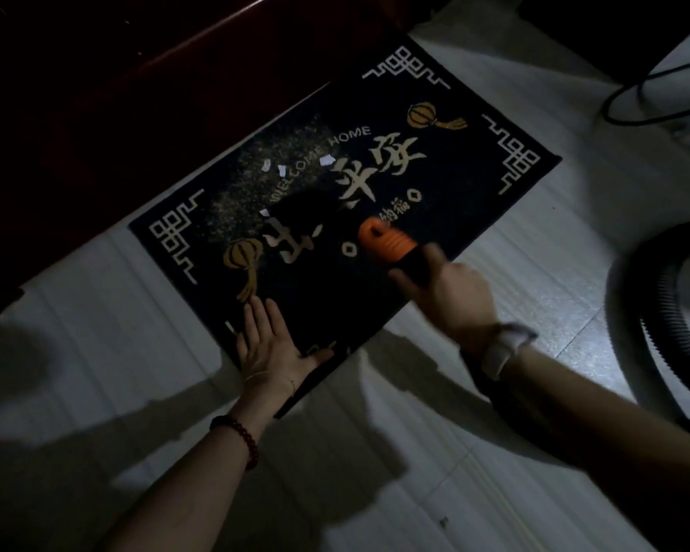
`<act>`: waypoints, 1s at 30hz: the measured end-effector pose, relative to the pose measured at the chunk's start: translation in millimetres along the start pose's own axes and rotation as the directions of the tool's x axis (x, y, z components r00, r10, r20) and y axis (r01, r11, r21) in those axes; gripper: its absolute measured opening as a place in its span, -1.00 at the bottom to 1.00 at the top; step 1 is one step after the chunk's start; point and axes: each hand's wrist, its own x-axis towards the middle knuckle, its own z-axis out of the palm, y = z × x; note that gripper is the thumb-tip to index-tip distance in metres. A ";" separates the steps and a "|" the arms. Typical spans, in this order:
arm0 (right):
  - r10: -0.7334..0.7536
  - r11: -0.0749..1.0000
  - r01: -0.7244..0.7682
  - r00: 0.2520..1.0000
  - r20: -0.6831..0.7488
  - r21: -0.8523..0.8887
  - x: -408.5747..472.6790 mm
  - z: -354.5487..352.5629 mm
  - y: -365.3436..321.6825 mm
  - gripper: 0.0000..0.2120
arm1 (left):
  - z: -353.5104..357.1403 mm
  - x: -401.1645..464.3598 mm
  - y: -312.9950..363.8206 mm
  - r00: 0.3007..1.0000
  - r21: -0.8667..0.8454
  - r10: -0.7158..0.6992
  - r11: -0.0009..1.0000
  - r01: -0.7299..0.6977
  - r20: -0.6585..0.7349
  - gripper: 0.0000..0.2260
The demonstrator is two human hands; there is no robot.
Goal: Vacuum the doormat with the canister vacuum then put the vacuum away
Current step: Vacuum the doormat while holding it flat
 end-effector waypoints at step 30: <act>-0.118 0.988 0.121 0.992 0.036 -0.092 -24.3 21.9 -16.7 -0.63 | -4.7 -2.2 -18.3 0.995 -0.036 0.091 0.995 -0.092 -0.027 0.02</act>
